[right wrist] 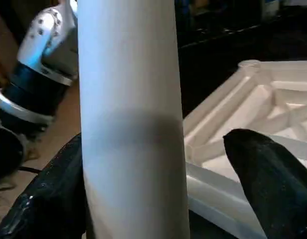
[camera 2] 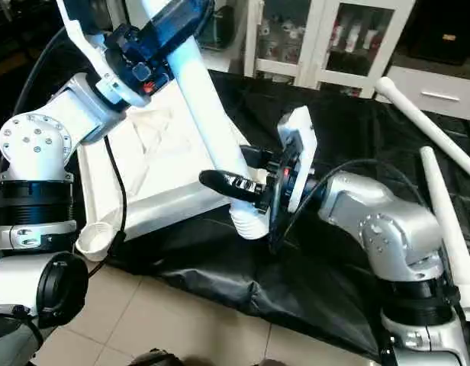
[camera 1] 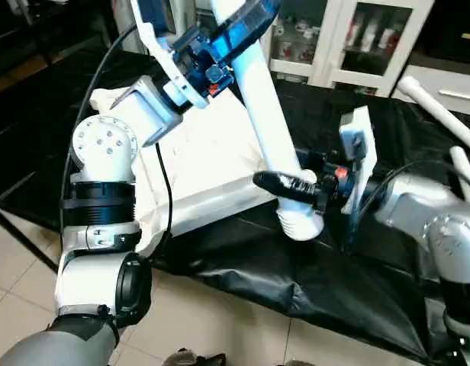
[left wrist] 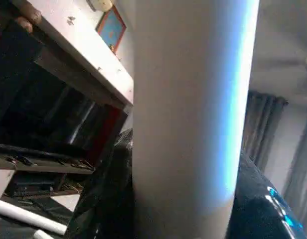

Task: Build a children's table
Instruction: Pick table leg

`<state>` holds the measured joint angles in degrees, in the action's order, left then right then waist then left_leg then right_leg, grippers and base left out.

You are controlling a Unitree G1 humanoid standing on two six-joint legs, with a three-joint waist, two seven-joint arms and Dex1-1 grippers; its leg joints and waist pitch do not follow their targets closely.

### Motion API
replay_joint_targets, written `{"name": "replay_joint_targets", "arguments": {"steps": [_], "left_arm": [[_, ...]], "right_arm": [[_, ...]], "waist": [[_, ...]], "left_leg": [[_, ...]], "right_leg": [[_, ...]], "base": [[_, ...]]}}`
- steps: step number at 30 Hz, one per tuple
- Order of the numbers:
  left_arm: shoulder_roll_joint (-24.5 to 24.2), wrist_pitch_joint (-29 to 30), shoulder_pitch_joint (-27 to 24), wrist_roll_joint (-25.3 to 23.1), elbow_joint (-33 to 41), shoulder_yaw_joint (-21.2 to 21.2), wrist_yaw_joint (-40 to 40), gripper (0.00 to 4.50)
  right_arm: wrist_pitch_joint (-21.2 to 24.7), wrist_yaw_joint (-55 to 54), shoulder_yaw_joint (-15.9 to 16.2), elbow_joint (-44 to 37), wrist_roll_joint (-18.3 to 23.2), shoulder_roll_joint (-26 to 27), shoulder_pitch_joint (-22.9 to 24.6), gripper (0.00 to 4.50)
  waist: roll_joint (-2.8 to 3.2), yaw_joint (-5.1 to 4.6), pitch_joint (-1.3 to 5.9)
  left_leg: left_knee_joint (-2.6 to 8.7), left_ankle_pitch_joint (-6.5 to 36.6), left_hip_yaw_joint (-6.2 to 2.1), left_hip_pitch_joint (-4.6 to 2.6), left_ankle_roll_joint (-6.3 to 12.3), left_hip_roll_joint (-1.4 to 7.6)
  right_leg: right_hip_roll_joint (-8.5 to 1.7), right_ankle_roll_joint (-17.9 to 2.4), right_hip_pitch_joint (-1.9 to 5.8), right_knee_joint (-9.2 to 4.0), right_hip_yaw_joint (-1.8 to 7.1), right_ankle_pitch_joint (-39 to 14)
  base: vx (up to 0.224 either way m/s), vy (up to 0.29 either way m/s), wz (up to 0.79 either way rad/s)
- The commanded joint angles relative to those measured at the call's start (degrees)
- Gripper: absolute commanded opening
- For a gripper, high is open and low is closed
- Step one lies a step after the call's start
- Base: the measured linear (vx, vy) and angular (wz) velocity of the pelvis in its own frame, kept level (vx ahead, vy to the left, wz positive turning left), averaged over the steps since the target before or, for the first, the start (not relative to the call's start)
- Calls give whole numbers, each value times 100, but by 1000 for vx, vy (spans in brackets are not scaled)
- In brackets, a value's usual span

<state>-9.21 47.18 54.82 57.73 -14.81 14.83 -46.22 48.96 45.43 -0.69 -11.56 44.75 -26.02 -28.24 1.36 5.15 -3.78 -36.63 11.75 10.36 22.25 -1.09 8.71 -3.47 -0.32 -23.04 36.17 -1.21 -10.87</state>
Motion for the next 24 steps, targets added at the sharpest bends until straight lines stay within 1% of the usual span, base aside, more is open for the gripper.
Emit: {"name": "replay_joint_targets", "arguments": {"steps": [1, 2, 4, 6, 8, 9, 10, 11, 14, 17, 18, 19, 20, 22, 23, 24], "left_arm": [[-11, 315, 24, 179, 104, -262, -228, 168], [-11, 315, 24, 179, 104, -262, -228, 168], [-16, 329, 29, 164, 92, -257, -261, 168], [-23, 342, 34, 141, 79, -251, -308, 168], [-29, 345, 15, 127, 92, -251, -331, 168], [-34, 351, -19, 120, 125, -252, -352, 168], [-34, 351, -19, 120, 125, -252, -352, 168], [-35, 355, -33, 120, 140, -253, -361, 168], [-22, 350, -73, 102, 176, -262, -354, 168], [2, 352, -78, 82, 183, -256, -358, 168], [3, 352, -77, 83, 180, -256, -360, 168], [6, 350, -76, 85, 176, -257, -360, 168], [6, 350, -76, 85, 176, -257, -360, 168], [17, 333, -86, 70, 165, -271, -364, 168], [20, 313, -91, 57, 165, -273, -357, 168], [40, 247, -109, 19, 156, -264, -315, 168]], "right_arm": [[63, -29, -269, 154, -15, -45, -190, 414], [63, -29, -269, 154, -15, -45, -190, 414], [111, 32, -222, 142, 21, -74, -204, 414], [183, 98, -143, 118, 103, -133, -216, 387], [245, 77, -131, 112, 181, -141, -214, 377], [276, 80, -127, 103, 201, -136, -205, 377], [276, 80, -127, 103, 201, -136, -205, 361], [279, 92, -121, 100, 193, -135, -201, 347], [280, 152, -101, 62, 192, -132, -176, 330], [293, 211, -105, 0, 252, -125, -151, 300], [292, 203, -103, -6, 258, -127, -150, 288], [283, 186, -97, -10, 247, -133, -148, 288], [283, 186, -97, -10, 247, -133, -148, 277], [167, 28, -81, 38, 113, -99, -180, 260], [139, -3, -81, 51, 78, -85, -189, 260], [33, -150, -80, 120, -76, -25, -234, 248]], "waist": [[-16, -9, 438], [-19, -7, 441], [-23, -1, 437], [-26, 2, 430], [-25, 3, 426], [-51, 3, 417], [-51, 2, 416], [-54, 1, 420], [-44, 3, 423], [-47, 3, 427], [-40, 3, 425], [-40, 3, 423], [-41, 3, 421], [-36, 4, 416], [-35, 0, 414], [-38, -5, 415]], "left_leg": [[464, 652, -155, -150, -39, 367], [461, 589, -154, -138, -16, 365], [462, 597, -153, -134, -6, 366], [464, 609, -154, -126, -5, 366], [468, 674, -154, -136, -18, 368], [475, 704, -154, -131, -29, 369], [474, 714, -152, -133, -37, 369], [471, 700, -152, -130, -45, 367], [475, 687, -157, -132, -63, 375], [470, 626, -154, -124, -42, 368], [470, 641, -156, -124, -32, 368], [472, 649, -155, -125, -34, 370], [473, 656, -156, -124, -39, 369], [482, 722, -159, -131, -79, 374], [484, 734, -161, -131, -86, 374], [488, 747, -162, -128, -110, 375]], "right_leg": [[-438, -1450, 265, -389, 207, -690], [-442, -1481, 276, -379, 206, -588], [-449, -1490, 283, -381, 208, -587], [-458, -1486, 289, -390, 210, -650], [-457, -1466, 287, -405, 212, -777], [-461, -1440, 282, -412, 212, -905], [-463, -1424, 278, -420, 213, -951], [-462, -1411, 281, -417, 215, -956], [-462, -1383, 274, -415, 214, -945], [-462, -1403, 280, -407, 215, -831], [-460, -1407, 280, -410, 213, -843], [-462, -1406, 277, -412, 214, -858], [-461, -1406, 276, -413, 214, -874], [-462, -1383, 269, -423, 213, -987], [-458, -1376, 267, -424, 212, -1001], [-465, -1352, 264, -429, 215, -1024]], "base": [[0, 0, 0], [0, 0, 0], [0, 0, 0], [0, 0, 0], [0, 0, 0], [0, 0, 0], [0, 0, 0], [0, 0, 0], [0, 0, 0], [0, 0, 0], [0, 0, 0], [0, 0, 0], [0, 0, 0], [0, 0, 0], [0, 0, 0], [0, 0, 0]]}}
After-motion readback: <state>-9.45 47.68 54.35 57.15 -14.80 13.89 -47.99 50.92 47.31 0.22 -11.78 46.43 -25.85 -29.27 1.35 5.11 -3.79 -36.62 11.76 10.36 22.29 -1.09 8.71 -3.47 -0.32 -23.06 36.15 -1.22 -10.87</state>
